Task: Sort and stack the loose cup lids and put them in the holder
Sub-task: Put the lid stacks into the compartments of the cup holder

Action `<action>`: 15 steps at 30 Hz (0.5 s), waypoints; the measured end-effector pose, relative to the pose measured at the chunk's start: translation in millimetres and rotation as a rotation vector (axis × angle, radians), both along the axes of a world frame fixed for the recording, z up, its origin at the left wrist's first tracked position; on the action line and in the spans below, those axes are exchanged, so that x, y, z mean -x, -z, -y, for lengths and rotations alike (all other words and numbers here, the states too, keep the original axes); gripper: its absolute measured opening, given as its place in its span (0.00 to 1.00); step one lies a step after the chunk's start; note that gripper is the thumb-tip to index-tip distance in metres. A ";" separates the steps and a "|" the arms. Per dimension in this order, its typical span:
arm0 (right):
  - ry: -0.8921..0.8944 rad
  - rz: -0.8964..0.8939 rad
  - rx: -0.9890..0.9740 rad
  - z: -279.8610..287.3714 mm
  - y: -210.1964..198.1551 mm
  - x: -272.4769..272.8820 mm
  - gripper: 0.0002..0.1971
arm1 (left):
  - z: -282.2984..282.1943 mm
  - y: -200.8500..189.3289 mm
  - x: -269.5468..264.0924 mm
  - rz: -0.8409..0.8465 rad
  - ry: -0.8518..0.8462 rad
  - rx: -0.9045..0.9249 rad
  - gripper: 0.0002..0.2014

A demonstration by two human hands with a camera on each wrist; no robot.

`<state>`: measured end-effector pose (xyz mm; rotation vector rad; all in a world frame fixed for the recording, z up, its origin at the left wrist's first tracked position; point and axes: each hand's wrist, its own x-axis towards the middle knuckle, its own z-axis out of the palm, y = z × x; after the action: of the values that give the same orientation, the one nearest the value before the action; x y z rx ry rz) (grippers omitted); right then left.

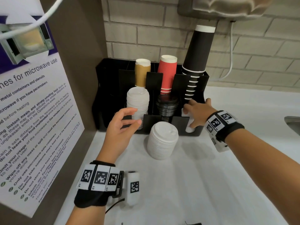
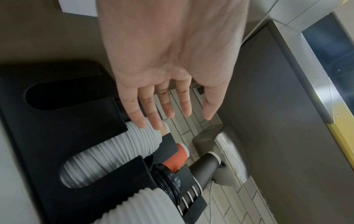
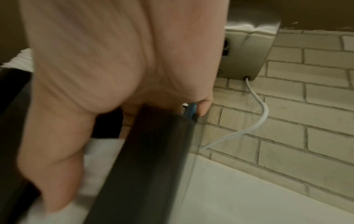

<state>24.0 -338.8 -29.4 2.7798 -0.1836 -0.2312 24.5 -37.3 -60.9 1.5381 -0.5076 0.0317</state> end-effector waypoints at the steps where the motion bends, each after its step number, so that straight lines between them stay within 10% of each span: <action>1: -0.004 -0.034 0.035 -0.4 1.8 0.4 0.34 | 0.2 0.2 -0.2 0.000 0.001 0.000 0.15; 10: 0.063 -0.069 0.000 -3.5 5.1 10.0 0.34 | 0.3 2.2 -1.6 -0.005 0.014 -0.009 0.14; 15: -0.023 0.520 -0.609 -25.9 -6.4 25.9 0.15 | 1.9 3.2 -1.0 -0.006 0.030 0.009 0.14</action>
<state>-1.9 -312.9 -23.0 3.3861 -0.2360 0.5402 25.4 -39.1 -64.1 1.5216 -0.5250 0.0060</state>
